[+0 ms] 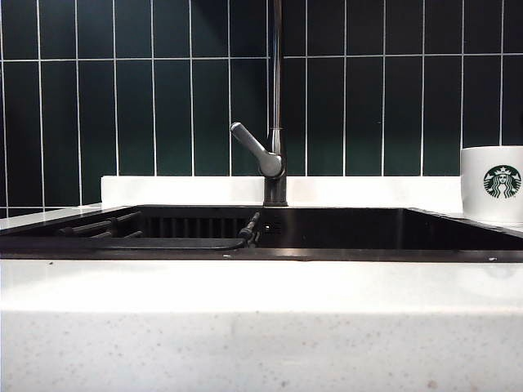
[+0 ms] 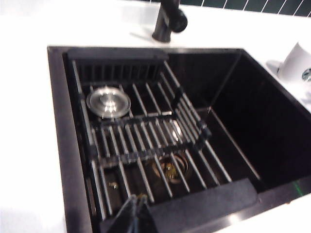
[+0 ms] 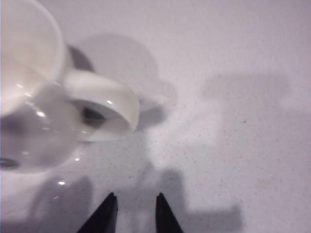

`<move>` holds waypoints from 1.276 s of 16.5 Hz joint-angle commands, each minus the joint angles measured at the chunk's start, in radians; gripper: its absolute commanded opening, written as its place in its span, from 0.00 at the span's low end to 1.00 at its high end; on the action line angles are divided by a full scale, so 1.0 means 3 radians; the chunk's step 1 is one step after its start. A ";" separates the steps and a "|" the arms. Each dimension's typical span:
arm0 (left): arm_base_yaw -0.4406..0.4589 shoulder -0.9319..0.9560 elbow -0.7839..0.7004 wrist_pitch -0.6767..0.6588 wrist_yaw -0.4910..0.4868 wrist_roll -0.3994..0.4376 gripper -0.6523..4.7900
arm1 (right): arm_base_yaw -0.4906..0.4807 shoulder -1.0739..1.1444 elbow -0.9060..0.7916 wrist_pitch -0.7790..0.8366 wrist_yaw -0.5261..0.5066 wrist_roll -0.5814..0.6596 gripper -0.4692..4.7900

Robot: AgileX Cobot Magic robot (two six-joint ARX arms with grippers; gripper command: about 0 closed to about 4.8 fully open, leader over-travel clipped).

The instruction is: Pick up the mug next to the sink, go to the faucet to get some water, pour the water into the sink, and finally put the mug back to its place.

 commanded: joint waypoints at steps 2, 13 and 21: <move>-0.0003 0.0000 0.0005 -0.0033 0.0025 0.0080 0.11 | 0.0114 -0.0467 0.0013 -0.0306 -0.0184 0.0018 0.31; -0.0003 0.0000 -0.0027 -0.0042 0.0019 0.0249 0.11 | 0.0512 -0.2085 -0.0553 -0.0621 -0.0249 0.0018 0.31; -0.0003 0.0004 -0.0518 0.0660 -0.0072 0.0172 0.11 | 0.0512 -0.3479 -0.1090 -0.0890 -0.0362 0.0020 0.31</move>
